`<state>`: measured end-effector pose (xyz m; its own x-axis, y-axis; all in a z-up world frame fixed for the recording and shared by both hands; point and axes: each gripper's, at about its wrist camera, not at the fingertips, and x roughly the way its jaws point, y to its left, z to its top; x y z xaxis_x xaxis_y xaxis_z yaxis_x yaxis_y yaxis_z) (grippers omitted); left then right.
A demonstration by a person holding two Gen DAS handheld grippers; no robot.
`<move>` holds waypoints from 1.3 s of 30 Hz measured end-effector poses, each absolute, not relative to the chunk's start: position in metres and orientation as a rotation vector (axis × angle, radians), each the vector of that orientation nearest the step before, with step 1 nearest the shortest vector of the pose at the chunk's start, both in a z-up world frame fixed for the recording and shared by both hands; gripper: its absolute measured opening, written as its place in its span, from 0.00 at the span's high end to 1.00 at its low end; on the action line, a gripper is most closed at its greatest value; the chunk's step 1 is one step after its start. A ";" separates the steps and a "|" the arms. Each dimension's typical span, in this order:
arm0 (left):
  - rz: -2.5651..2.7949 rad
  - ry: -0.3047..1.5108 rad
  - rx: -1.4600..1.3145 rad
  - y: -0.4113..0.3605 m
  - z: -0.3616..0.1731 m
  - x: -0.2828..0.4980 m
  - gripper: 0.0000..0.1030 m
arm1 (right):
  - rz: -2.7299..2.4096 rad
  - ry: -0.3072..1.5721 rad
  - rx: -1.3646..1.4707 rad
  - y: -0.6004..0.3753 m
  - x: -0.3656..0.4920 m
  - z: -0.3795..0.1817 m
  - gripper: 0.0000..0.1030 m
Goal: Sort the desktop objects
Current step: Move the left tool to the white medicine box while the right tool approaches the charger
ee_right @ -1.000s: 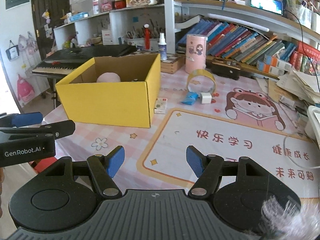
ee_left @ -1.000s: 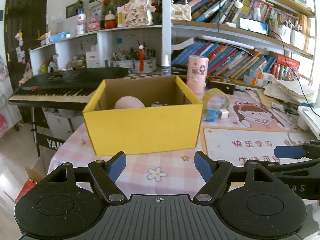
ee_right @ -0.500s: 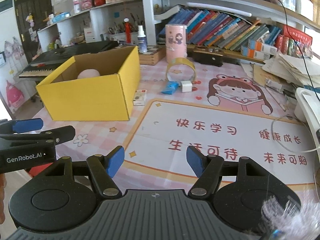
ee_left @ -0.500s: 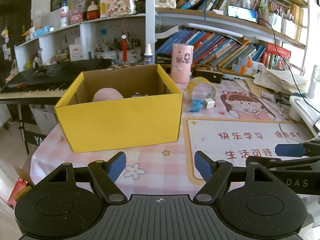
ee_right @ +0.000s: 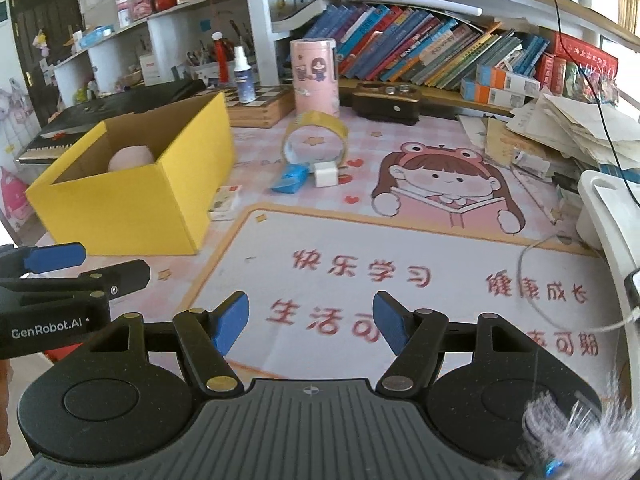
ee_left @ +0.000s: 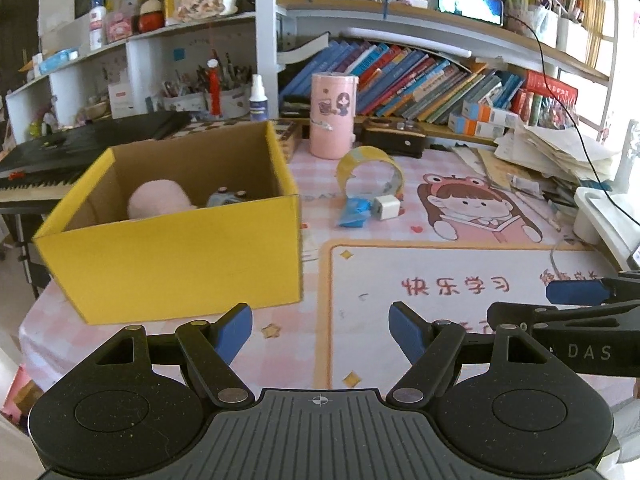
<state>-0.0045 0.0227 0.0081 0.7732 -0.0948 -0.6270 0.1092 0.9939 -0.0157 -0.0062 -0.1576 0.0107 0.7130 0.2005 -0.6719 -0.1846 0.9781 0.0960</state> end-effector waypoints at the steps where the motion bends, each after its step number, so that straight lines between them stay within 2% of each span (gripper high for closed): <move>1: -0.111 0.681 0.022 0.018 0.007 -0.001 0.25 | 0.213 0.750 0.022 -0.162 -0.001 0.010 0.35; 16: -0.015 0.701 -0.002 -0.038 -0.014 0.066 0.27 | 0.285 0.771 -0.020 -0.215 0.087 0.001 0.36; 17: -0.001 0.699 -0.008 -0.039 -0.015 0.070 0.28 | 0.293 0.769 -0.025 -0.217 0.093 0.001 0.36; 19: 0.023 0.700 -0.020 -0.042 -0.018 0.079 0.39 | 0.314 0.764 -0.039 -0.219 0.106 -0.002 0.36; 22: 0.059 0.703 -0.037 -0.043 -0.022 0.091 0.48 | 0.344 0.758 -0.053 -0.220 0.126 -0.005 0.36; 39: 0.341 0.706 -0.005 -0.057 -0.043 0.142 0.48 | 0.510 0.735 -0.104 -0.205 0.207 -0.017 0.37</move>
<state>0.1424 -0.0571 -0.0432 0.7081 0.3056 -0.6365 -0.3091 0.9447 0.1098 0.2072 -0.2054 -0.0165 0.6263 0.4082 -0.6642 -0.4794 0.8735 0.0847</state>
